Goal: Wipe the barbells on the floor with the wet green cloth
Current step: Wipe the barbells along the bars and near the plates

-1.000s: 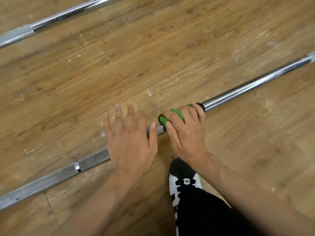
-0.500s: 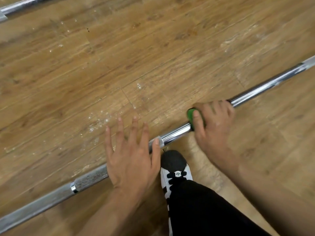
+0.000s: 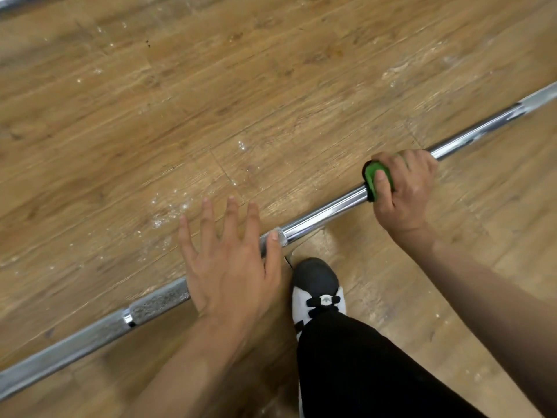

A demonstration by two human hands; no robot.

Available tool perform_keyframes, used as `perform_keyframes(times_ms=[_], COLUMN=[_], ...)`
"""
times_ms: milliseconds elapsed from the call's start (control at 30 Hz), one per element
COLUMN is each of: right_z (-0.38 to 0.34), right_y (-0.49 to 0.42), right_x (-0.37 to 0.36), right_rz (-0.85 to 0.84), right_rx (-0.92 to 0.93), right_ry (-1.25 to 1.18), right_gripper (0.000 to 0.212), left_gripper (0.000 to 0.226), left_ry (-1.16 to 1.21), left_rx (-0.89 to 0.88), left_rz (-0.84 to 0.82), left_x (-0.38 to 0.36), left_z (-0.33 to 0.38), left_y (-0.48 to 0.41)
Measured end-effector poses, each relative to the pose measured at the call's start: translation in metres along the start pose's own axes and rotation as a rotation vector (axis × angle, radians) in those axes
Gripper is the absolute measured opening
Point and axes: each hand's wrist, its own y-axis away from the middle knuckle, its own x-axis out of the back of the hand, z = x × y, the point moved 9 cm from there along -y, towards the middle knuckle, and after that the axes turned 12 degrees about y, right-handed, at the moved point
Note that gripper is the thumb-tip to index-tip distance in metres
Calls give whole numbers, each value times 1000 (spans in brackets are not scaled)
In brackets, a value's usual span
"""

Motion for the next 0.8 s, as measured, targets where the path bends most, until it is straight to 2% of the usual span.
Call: perform_keyframes(times_ms=[200, 367, 433, 600, 700, 800], right_z=[-9, -27, -29, -47, -114, -159], right_y=[-14, -40, -50, -74, -64, -63], right_x=[-10, -22, -26, -43, -40, -41], right_rz=[6, -244, -286, -298, -291, -294], right_rx=[21, 91, 116, -28, 84, 278], right_ry=[33, 24, 14, 28, -38, -113], right_gripper=[42, 29, 29, 31, 33, 35], left_gripper=[69, 72, 71, 72, 65, 60], left_ry=[0, 7, 5, -50, -37, -33], left_rx=[57, 103, 146, 176, 161, 162], left_rz=[15, 49, 87, 185, 218, 253], left_x=[5, 12, 16, 25, 31, 37], left_z=[-10, -23, -27, -33, -36, -39], left_y=[-19, -38, -50, -78, -90, -102])
